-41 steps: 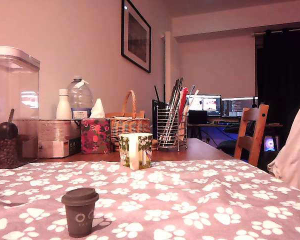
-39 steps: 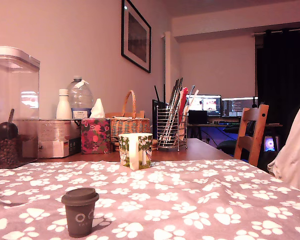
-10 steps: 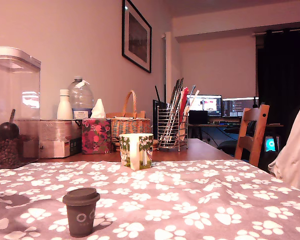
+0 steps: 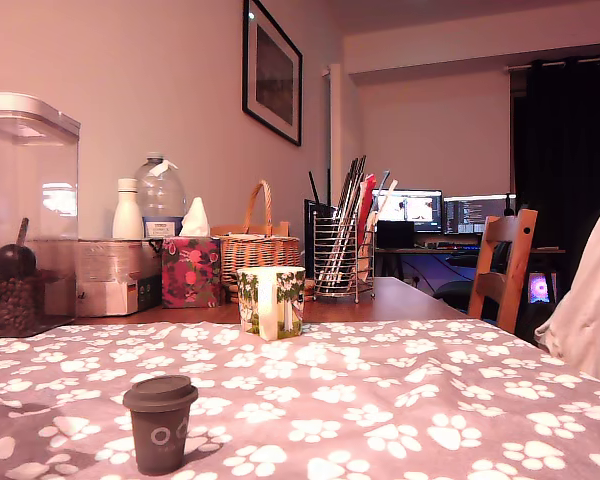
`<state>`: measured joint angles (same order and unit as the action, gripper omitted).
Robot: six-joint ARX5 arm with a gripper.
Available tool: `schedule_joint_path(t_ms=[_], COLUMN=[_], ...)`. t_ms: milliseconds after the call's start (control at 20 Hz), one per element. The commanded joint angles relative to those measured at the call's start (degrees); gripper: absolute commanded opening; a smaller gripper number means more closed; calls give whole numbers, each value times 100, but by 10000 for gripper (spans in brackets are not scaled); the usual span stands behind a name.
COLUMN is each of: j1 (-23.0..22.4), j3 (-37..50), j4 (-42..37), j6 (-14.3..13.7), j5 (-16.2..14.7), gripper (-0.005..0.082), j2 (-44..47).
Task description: Pick up the coffee capsules on the table and drop them inside the coffee cup
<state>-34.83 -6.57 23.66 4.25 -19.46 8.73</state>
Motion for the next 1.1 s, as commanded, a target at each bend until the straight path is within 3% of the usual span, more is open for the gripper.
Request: schedule_joint_path(t_ms=[0,150,200,350,450,1050], j1=[-7,-7,-7,-7,-7,-291], j3=[68,68,68,70,81,603], j4=[0,37,24,-122,-129,-964], j6=[-22,-7,35,249,323,20], j5=[7,7,20,223,306,356], gripper=[-19,21,92,448,580,585], j2=[24,26,26,26,26,31])
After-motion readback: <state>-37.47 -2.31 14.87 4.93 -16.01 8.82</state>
